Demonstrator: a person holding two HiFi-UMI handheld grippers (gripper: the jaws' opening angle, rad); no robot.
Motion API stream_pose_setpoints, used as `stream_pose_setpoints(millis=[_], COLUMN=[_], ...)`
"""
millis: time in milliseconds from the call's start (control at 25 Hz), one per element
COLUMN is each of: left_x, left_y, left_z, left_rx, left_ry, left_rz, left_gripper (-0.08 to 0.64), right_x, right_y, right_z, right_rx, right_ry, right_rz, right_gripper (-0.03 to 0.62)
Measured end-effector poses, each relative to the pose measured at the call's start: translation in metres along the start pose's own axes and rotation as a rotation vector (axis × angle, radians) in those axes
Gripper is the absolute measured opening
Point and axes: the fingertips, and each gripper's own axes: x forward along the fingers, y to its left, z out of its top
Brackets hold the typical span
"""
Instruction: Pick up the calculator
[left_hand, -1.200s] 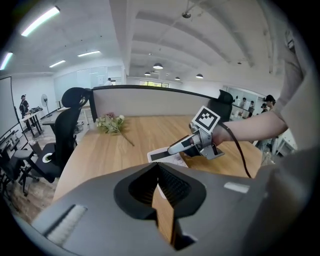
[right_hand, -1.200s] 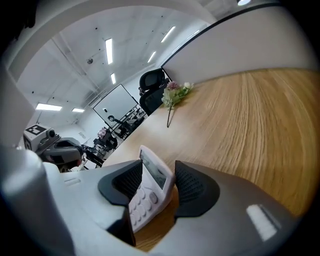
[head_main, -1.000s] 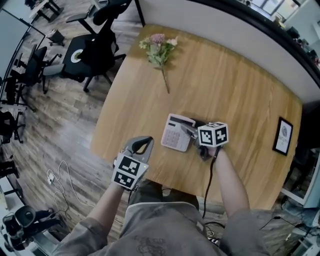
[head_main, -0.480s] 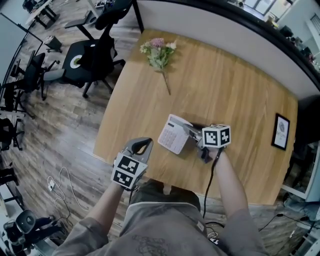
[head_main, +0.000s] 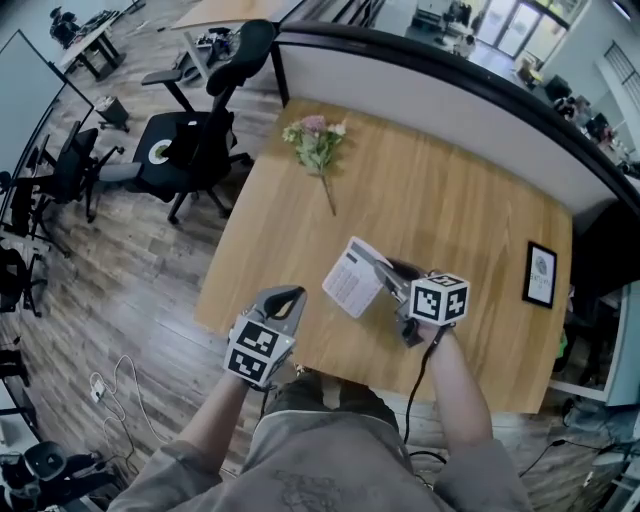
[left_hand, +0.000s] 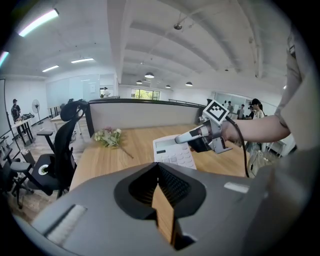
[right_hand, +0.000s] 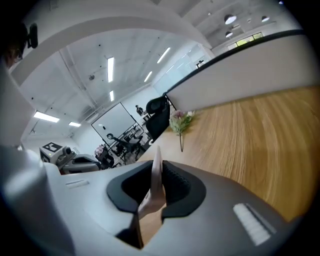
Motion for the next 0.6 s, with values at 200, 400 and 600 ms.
stream_pose_setpoints(millis=[200, 400, 600], left_x=[-0.024, -0.050, -0.080], left_y=[0.007, 0.004, -0.022], left_z=[0.049, 0.106, 0.161], left_rx=[0.043, 0.109, 0.178], left_ry=[-0.089, -0.203, -0.328], left_rz=[0.042, 0.062, 0.055], left_gripper=[0.002, 0.002, 0.002], right_x=[-0.058, -0.117, -0.189], right_y=[0.044, 0.088, 0.126], right_z=[0.054, 0.099, 0.129], right_rx=[-0.036, -0.139, -0.234], right_ry=[-0.183, -0.338, -0.504], right_rz=[0.003, -0.036, -0.113], right_gripper=[0.060, 0.060, 0.060])
